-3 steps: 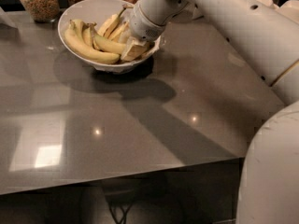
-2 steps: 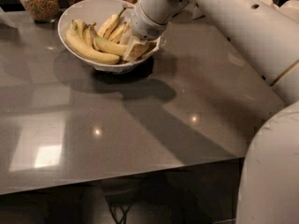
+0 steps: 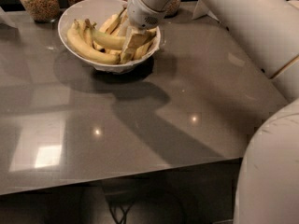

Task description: Pick banana from white bowl

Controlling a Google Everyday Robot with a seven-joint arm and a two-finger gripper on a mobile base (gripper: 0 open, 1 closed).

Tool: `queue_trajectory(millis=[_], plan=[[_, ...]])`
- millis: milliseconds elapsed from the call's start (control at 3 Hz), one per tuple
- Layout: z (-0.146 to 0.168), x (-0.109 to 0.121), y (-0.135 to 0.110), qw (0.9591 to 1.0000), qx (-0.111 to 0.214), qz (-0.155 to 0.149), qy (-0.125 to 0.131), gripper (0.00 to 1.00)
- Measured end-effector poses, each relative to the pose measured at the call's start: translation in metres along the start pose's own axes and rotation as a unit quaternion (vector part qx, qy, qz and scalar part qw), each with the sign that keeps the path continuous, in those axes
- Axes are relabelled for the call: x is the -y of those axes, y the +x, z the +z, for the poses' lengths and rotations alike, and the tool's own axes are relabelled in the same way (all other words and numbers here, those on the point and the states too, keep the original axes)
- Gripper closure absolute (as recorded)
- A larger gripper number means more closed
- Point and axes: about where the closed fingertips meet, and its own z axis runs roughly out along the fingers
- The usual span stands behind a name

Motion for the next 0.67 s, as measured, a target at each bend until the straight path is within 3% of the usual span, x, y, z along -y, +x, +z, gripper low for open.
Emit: queue_trajectory(millis=[333,667], plan=[[-0.025,-0.002,-0.004,0.9999,0.000,0.002,0.010,1.00],[-0.041,-0.018,-0.001,0.9994,0.025,0.021,0.013,1.00]])
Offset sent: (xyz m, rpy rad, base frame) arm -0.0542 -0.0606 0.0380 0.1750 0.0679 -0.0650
